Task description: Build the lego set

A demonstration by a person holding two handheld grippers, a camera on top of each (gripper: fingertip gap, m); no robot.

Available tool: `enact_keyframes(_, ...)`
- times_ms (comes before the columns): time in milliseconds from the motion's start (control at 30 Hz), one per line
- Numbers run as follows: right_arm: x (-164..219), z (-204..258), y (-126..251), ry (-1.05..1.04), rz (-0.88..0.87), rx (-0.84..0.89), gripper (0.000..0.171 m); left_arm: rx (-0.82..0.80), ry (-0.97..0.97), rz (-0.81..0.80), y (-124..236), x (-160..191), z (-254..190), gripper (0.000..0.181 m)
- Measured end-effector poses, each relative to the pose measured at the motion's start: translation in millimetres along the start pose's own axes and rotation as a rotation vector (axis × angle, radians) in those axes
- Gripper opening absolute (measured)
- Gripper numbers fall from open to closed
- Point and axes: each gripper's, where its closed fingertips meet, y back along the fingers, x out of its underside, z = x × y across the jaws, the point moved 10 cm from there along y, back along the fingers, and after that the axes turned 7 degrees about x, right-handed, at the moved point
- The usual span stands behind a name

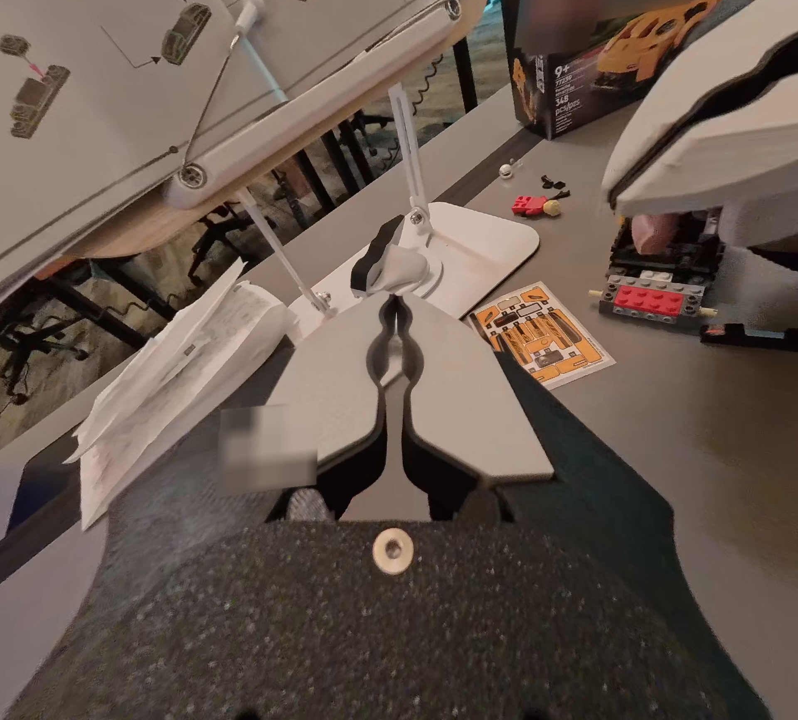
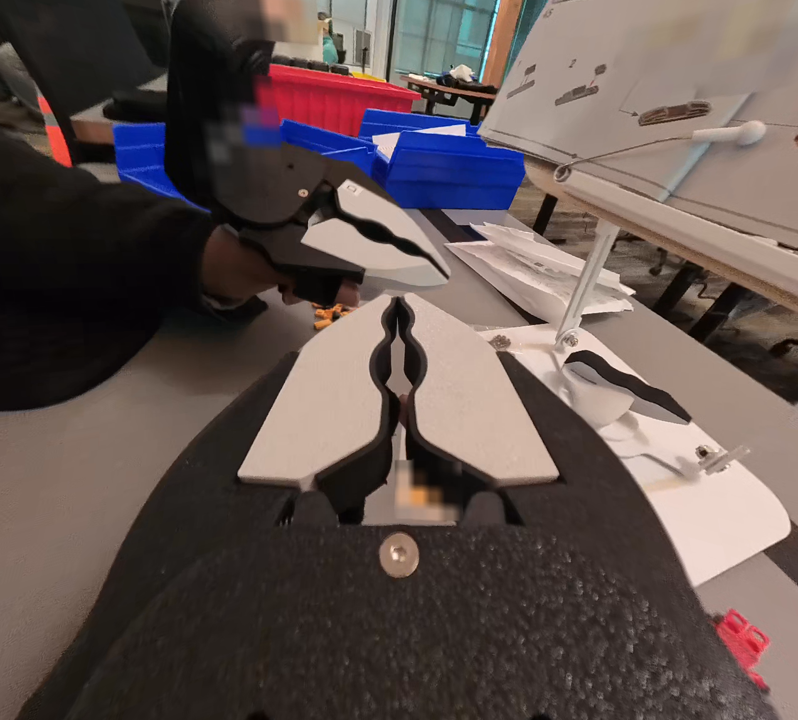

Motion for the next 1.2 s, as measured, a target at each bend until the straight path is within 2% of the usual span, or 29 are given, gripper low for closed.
enact_keyframes(400,-9,-32,22,-0.237,-0.044,0.059,0.000,0.102,0.259,-0.113,17,10,-1,0.000)
enact_keyframes(600,-10,-38,28,-0.281,-0.038,0.034,0.000,0.102,0.209,-0.106,19,11,-2,0.000)
enact_keyframes(767,-5,-30,48,-0.140,0.144,0.037,0.000,0.080,0.112,-0.077,18,9,-7,0.000)
enact_keyframes(867,7,-18,76,-0.145,0.246,0.150,0.000,0.050,0.079,-0.065,21,4,-9,0.000)
enact_keyframes(1033,26,13,135,-0.081,0.400,0.503,0.000,0.023,0.055,-0.050,36,-5,-16,0.000)
enact_keyframes(1200,32,42,192,-0.088,0.519,0.737,0.000,0.011,0.037,-0.006,62,-3,-34,0.000)
